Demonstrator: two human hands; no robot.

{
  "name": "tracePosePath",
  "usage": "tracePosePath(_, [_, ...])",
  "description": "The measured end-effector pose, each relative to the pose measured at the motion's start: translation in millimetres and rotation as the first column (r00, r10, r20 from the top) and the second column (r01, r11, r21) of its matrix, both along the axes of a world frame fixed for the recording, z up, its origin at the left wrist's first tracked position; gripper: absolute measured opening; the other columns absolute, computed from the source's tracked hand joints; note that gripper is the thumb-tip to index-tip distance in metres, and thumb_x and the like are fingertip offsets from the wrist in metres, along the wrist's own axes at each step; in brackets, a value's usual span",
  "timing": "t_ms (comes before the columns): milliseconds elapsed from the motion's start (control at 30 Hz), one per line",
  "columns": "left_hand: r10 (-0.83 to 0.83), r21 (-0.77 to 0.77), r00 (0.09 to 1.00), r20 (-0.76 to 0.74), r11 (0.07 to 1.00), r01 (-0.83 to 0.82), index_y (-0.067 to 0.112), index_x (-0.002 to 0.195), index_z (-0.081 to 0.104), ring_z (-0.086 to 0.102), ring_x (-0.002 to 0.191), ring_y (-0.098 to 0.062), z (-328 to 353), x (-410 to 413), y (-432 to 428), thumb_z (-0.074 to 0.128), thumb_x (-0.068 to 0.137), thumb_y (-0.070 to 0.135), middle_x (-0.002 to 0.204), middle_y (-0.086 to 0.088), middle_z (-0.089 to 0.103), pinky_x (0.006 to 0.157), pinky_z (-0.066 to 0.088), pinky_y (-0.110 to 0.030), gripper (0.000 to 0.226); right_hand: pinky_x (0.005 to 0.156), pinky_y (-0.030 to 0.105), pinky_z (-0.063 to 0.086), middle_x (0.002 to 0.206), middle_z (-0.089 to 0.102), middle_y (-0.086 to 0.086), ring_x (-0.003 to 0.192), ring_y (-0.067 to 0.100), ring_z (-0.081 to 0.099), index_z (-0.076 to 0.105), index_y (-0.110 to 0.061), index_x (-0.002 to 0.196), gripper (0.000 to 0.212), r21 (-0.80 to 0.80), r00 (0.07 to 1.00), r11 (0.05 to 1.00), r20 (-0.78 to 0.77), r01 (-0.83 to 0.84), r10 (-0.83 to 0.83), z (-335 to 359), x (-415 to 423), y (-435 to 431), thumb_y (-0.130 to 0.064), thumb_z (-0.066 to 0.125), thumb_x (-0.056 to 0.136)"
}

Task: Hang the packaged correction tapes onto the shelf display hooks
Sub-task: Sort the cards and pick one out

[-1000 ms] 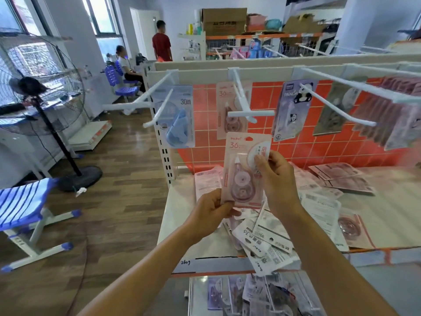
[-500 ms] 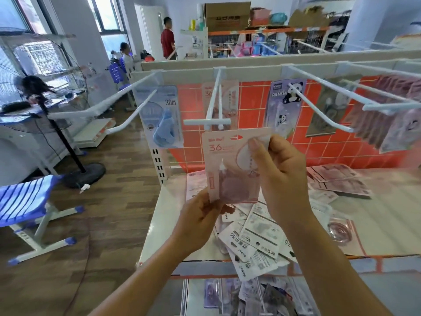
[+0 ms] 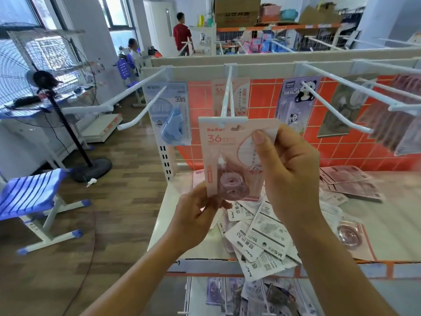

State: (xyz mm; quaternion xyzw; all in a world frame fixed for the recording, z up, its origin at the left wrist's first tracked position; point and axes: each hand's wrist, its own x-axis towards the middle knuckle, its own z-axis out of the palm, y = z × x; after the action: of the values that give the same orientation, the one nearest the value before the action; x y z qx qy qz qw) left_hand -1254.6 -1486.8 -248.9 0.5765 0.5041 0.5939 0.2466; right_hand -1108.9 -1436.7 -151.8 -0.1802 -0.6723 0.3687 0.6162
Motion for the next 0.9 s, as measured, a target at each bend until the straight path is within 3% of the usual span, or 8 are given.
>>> tracePosePath(167, [-0.010, 0.048, 1.000, -0.001, 0.999, 0.010, 0.045, 0.099, 0.068, 0.071, 0.079, -0.018, 2.5, 1.2, 3.8, 0.050, 0.090, 0.005, 0.097, 0.012, 0.072, 0.075, 0.059, -0.035, 0.045, 0.051, 0.025, 0.049, 0.069, 0.063, -0.007, 0.063, 0.009, 0.058, 0.064, -0.017, 0.088, 0.010, 0.022, 0.999, 0.999, 0.017, 0.046, -0.047, 2.2, -1.9, -0.1, -0.017, 0.055, 0.092])
tracePosePath(300, [0.001, 0.045, 1.000, 0.020, 0.999, -0.002, 0.035, 0.098, 0.069, 0.071, 0.077, -0.016, -1.5, 1.4, 9.2, 0.049, 0.089, 0.003, 0.095, 0.011, 0.073, 0.073, 0.057, -0.030, 0.039, 0.050, 0.040, 0.047, 0.073, 0.062, 0.005, 0.064, 0.028, 0.057, 0.061, -0.021, 0.082, 0.012, 0.029, 0.996, 0.996, 0.039, 0.085, -0.086, 1.9, -5.1, 5.9, -0.021, 0.055, 0.092])
tracePosePath(433, [0.011, 0.009, 0.998, 0.055, 1.000, -0.012, 0.016, 0.099, 0.062, 0.071, 0.076, -0.018, -5.7, 0.3, 15.7, 0.050, 0.088, 0.006, 0.093, 0.006, 0.072, 0.071, 0.057, -0.027, 0.019, 0.051, 0.041, 0.047, 0.068, 0.059, -0.001, 0.062, 0.025, 0.056, 0.059, -0.026, 0.078, 0.016, -0.004, 0.992, 0.994, 0.059, 0.108, -0.108, -3.3, -8.7, 18.7, -0.023, 0.054, 0.092])
tracePosePath(567, [0.051, -0.029, 0.995, 0.091, 0.998, -0.049, 0.005, 0.100, 0.061, 0.072, 0.079, -0.021, -7.6, -1.8, 27.8, 0.049, 0.092, -0.001, 0.091, 0.001, 0.071, 0.073, 0.059, -0.035, 0.015, 0.056, 0.042, 0.048, 0.069, 0.059, -0.003, 0.063, 0.021, 0.056, 0.061, -0.013, 0.083, 0.016, -0.121, 0.993, 0.988, 0.070, 0.100, -0.092, -17.8, -18.1, 38.8, -0.025, 0.056, 0.092])
tracePosePath(667, [0.125, -0.079, 0.982, 0.141, 0.990, -0.114, 0.008, 0.101, 0.061, 0.072, 0.077, -0.019, -5.4, -1.2, 42.2, 0.048, 0.096, -0.005, 0.087, -0.006, 0.071, 0.072, 0.058, -0.032, 0.019, 0.062, 0.048, 0.054, 0.077, 0.066, 0.008, 0.073, 0.032, 0.063, 0.063, -0.013, 0.087, 0.020, -0.240, 0.996, 0.968, 0.066, 0.072, -0.058, -33.5, -26.9, 56.1, -0.031, 0.057, 0.091])
tracePosePath(733, [0.163, -0.102, 0.968, 0.192, 0.984, -0.146, 0.008, 0.103, 0.059, 0.072, 0.074, -0.016, -0.1, -1.0, 52.4, 0.048, 0.096, -0.002, 0.086, -0.009, 0.071, 0.069, 0.057, -0.025, 0.016, 0.060, 0.046, 0.055, 0.078, 0.066, 0.008, 0.072, 0.026, 0.064, 0.062, -0.013, 0.087, 0.017, -0.275, 0.992, 0.957, 0.103, 0.094, -0.068, -41.1, -32.5, 67.7, -0.028, 0.058, 0.093])
tracePosePath(800, [0.198, -0.128, 0.947, 0.253, 0.977, -0.170, 0.012, 0.101, 0.058, 0.071, 0.070, -0.010, 4.5, -2.5, 63.9, 0.050, 0.096, 0.001, 0.083, -0.005, 0.071, 0.067, 0.055, -0.021, 0.014, 0.060, 0.040, 0.055, 0.080, 0.067, 0.008, 0.072, 0.014, 0.064, 0.062, -0.013, 0.087, 0.011, -0.299, 0.989, 0.947, 0.123, 0.117, -0.083, -44.9, -39.5, 80.2, -0.021, 0.059, 0.093])
tracePosePath(900, [0.245, -0.156, 0.927, 0.282, 0.966, -0.208, 0.020, 0.097, 0.059, 0.070, 0.072, -0.009, 5.5, -8.3, 84.1, 0.051, 0.097, 0.004, 0.078, 0.002, 0.072, 0.069, 0.056, -0.021, 0.017, 0.069, 0.048, 0.057, 0.084, 0.069, 0.010, 0.076, 0.023, 0.066, 0.063, -0.022, 0.082, 0.009, -0.349, 0.982, 0.922, 0.142, 0.167, -0.124, -48.0, -52.2, 103.5, -0.021, 0.063, 0.091])
